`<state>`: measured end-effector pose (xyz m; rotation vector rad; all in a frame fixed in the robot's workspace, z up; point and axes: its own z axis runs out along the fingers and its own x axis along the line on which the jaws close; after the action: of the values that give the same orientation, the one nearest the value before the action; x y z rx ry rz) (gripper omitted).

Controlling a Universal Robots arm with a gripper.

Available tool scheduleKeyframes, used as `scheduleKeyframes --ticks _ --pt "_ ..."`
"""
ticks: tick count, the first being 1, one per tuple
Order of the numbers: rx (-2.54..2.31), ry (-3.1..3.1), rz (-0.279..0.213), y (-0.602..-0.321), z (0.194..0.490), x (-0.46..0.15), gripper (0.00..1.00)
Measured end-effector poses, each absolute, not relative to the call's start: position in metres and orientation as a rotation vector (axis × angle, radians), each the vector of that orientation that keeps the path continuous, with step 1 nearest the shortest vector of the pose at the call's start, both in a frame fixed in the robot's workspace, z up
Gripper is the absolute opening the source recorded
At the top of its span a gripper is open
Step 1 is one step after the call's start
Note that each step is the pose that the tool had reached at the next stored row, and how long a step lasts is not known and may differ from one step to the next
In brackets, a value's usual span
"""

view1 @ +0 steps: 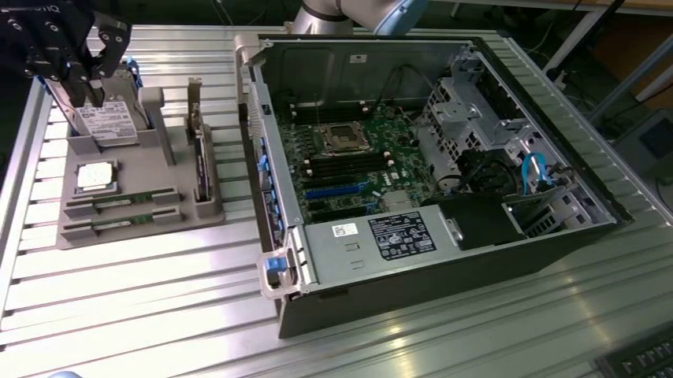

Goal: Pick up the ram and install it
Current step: 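Pick up the ram and move it above insertion slot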

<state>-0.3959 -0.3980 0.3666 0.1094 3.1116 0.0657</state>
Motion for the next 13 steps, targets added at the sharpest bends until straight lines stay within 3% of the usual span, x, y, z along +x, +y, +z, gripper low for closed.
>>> scheduleKeyframes --ticks 8,13 --pt "0.109 3.111 0.066 -0.398 0.342 -0.396 0.24" --pt "0.109 3.111 0.065 -0.398 0.341 -0.396 0.24"
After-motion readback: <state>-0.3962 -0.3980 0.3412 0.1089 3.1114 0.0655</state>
